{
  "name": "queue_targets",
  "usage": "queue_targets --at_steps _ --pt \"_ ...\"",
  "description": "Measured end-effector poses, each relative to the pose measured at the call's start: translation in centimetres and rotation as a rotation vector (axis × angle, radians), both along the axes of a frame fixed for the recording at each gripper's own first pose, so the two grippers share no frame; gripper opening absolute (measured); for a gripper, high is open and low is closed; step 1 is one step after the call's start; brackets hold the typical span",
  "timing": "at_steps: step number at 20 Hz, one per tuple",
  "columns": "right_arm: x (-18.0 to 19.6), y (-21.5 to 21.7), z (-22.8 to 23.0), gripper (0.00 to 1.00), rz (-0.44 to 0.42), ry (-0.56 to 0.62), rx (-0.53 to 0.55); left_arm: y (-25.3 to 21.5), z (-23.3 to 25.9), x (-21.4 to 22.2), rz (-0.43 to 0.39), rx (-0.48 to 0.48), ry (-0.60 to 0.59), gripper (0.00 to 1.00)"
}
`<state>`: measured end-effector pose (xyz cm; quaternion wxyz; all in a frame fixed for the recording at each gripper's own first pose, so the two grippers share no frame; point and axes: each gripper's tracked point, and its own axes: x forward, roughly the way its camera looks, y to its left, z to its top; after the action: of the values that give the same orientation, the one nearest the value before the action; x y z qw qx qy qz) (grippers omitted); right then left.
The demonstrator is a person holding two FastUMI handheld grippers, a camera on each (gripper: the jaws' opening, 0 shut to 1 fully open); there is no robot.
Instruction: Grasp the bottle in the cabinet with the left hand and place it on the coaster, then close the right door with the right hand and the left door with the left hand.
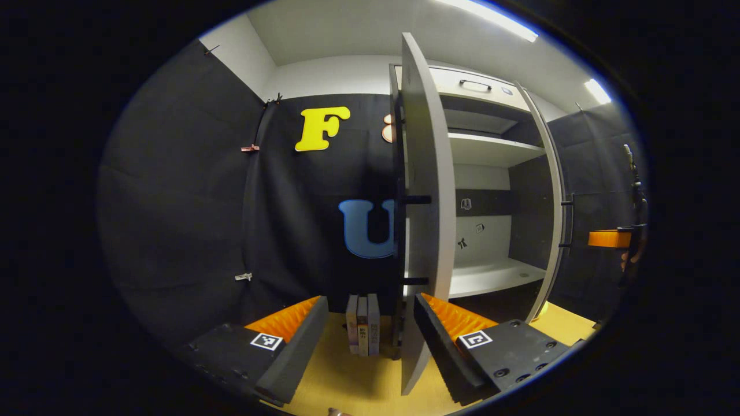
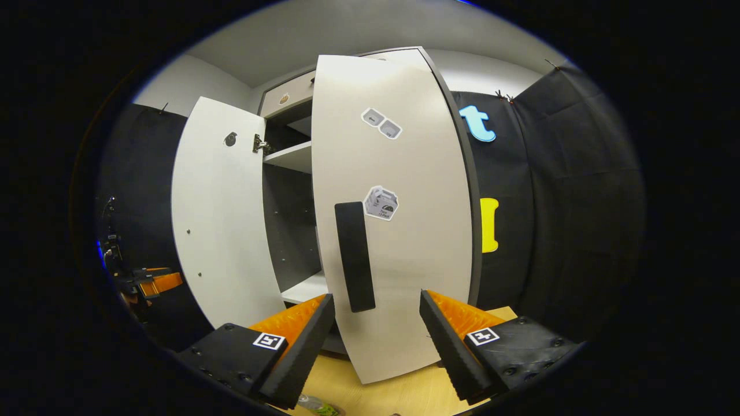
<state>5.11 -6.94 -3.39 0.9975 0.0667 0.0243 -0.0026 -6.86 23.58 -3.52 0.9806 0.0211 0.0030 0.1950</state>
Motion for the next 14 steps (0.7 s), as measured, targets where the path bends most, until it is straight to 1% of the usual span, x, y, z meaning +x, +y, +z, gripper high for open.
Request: queue_targets --at_steps 4,6,8,10,12,14 --pt "-0.4 -0.2 -0.3 0.98 -0.04 0.019 -0.022 -0.3 -0.7 2.1 -0.084 -0.015 0.004 0.94" --pt "-0.7 -0.4 -0.5 0.98 -0.058 0.027 -0.027 -0.3 -0.7 2.4 -0.102 -0.014 -0.001 0.94" --pt "-0.9 -0.6 -0.8 0.98 -0.072 0.037 -0.024 -0.5 -0.8 2.4 -0.116 -0.02 -0.004 0.92" --pt "-1.0 -0.7 -1.2 0.98 -0.082 0.048 -0.025 -0.9 -0.7 2.7 -0.136 -0.016 -0.002 0.92" --pt "-1.1 -0.7 -1.3 0.98 -0.09 0.054 -0.028 -1.9 -0.6 3.1 -0.152 0.007 0.004 0.92" --pt "-1.1 -0.7 -1.4 0.98 -0.09 0.054 -0.027 -3.3 -0.7 3.7 -0.183 0.005 0.0 0.92"
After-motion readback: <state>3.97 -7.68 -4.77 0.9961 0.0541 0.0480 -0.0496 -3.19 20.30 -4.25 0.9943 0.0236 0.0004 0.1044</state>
